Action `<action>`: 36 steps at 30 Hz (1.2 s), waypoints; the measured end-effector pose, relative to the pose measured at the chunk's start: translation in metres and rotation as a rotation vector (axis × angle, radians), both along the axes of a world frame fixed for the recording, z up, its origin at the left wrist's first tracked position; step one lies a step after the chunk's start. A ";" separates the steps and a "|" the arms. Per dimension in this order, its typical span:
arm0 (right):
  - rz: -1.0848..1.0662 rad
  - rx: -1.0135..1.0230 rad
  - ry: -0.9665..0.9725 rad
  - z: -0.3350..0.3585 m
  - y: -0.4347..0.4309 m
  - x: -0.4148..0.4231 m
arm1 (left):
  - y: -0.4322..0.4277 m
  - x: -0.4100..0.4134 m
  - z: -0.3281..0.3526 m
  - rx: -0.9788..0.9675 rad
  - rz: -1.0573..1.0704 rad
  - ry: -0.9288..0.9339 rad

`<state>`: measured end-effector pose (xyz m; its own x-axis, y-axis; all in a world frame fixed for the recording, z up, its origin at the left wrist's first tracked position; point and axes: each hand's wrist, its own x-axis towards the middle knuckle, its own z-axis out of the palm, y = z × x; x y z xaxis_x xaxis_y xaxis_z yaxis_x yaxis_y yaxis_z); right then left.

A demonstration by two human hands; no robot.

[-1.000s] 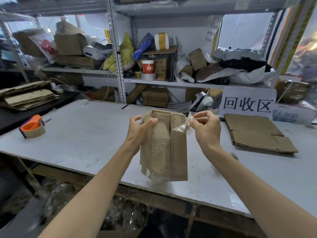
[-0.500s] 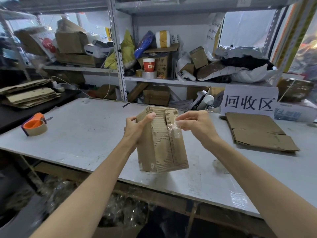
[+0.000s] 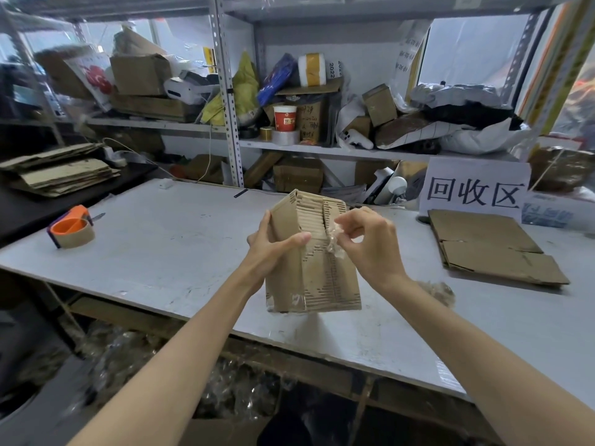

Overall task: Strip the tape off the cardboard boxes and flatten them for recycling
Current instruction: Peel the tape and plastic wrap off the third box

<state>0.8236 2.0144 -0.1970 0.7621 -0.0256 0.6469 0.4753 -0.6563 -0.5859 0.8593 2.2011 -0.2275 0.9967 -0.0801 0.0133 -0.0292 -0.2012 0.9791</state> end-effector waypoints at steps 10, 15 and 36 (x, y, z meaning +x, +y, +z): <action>0.167 -0.081 0.105 0.001 -0.014 -0.004 | -0.005 0.000 0.003 0.007 0.061 0.033; 0.148 -0.257 0.066 -0.001 -0.017 -0.005 | -0.004 -0.002 0.003 0.011 0.042 0.029; 0.155 -0.258 0.172 -0.002 -0.023 -0.002 | -0.003 -0.006 0.003 0.039 -0.011 0.070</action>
